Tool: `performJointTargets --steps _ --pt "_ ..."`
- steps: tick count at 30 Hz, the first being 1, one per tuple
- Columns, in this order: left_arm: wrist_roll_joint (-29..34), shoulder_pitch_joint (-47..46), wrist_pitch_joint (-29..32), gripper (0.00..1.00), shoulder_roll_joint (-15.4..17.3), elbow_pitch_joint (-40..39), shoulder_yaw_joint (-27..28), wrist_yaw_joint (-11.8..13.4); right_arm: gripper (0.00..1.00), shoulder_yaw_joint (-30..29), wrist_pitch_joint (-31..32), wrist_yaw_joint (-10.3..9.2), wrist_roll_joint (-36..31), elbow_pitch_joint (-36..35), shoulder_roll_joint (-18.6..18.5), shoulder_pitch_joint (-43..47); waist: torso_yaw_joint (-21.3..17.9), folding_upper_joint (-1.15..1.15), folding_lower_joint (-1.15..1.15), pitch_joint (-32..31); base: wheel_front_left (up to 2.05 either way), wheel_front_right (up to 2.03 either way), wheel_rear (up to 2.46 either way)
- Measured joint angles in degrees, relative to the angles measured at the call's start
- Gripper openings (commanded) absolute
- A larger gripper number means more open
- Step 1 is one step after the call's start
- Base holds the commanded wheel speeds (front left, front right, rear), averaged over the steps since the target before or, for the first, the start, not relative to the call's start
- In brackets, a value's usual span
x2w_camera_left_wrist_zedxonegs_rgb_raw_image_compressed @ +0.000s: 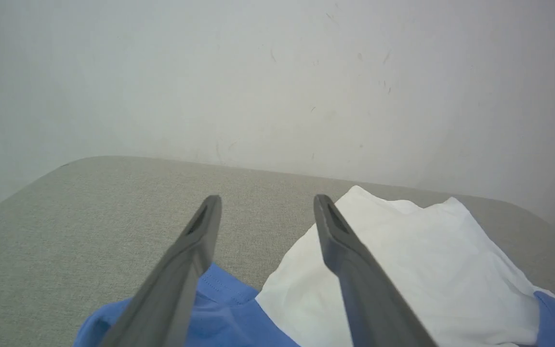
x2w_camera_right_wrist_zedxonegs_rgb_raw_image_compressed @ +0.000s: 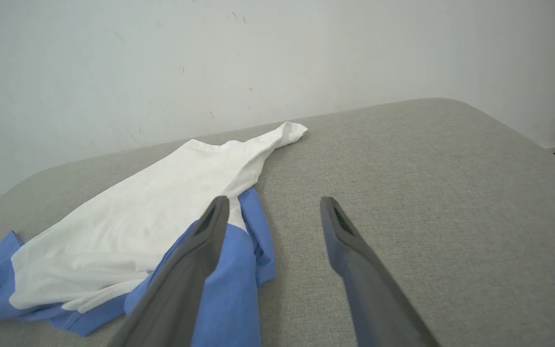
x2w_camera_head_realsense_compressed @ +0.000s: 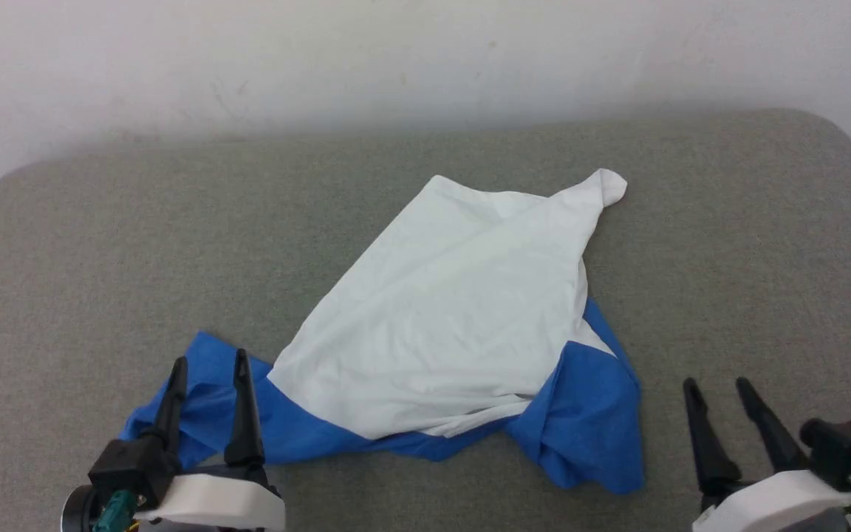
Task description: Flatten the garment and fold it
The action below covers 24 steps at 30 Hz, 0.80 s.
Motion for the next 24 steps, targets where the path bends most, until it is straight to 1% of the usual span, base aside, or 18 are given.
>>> performJointTargets --steps 2,5,8,11,13,18,19,20,21,24 --pt "1.6 0.5 0.0 1.00 -1.3 -1.2 0.1 -0.2 1.00 1.9 2.9 0.00 -0.2 1.1 -0.3 -0.1 0.3 0.00 0.00 0.2 0.00 0.00 0.00" --pt "3.0 0.7 -0.1 1.00 -2.6 -1.8 0.7 -1.2 1.00 7.1 7.8 0.00 -0.1 2.7 -2.4 -1.0 0.7 0.00 0.00 0.8 0.00 0.00 0.00" --pt "4.1 0.7 0.0 1.00 -3.8 -1.9 1.3 -2.1 1.00 13.0 12.1 0.00 1.1 3.6 -4.5 -3.8 1.2 0.00 0.01 1.3 0.00 0.00 0.00" --pt "5.1 0.5 -0.1 1.00 -4.8 -1.9 2.0 -3.1 1.00 17.8 15.9 0.00 3.3 5.0 -5.7 -7.3 1.7 0.00 0.00 1.9 0.00 0.00 0.00" --pt "5.6 0.3 -0.1 1.00 -5.4 -1.7 2.4 -3.7 1.00 19.7 18.4 0.00 4.6 7.2 -6.3 -9.9 2.1 0.00 0.01 2.3 0.00 0.00 0.00" --pt "6.6 -0.8 -0.1 1.00 -7.0 -1.2 2.9 -5.2 1.00 23.6 22.4 0.00 7.4 13.1 -7.3 -15.1 3.3 0.00 0.01 3.0 0.00 0.00 0.00" --pt "6.8 -0.8 -0.1 1.00 -7.3 -1.1 3.2 -5.6 0.62 24.4 22.9 0.00 8.1 13.9 -7.5 -15.6 3.5 0.00 0.01 3.1 0.00 0.00 0.00" --pt "7.0 -0.8 -0.1 1.00 -7.6 -1.0 3.3 -5.7 0.29 25.0 23.2 0.00 8.6 14.4 -7.7 -16.1 3.7 0.00 0.01 3.3 0.00 0.00 0.00" --pt "7.1 -0.8 -0.1 1.00 -7.9 -1.0 3.6 -5.8 0.00 25.2 23.1 0.00 8.9 14.7 -7.8 -16.6 3.9 0.00 0.01 3.5 0.00 0.00 0.00" --pt "7.8 -0.8 -0.1 1.00 -8.4 -0.6 4.4 -6.6 0.00 25.4 22.4 0.00 9.6 14.8 -8.8 -18.0 4.1 0.00 0.01 3.9 0.00 0.00 0.00"
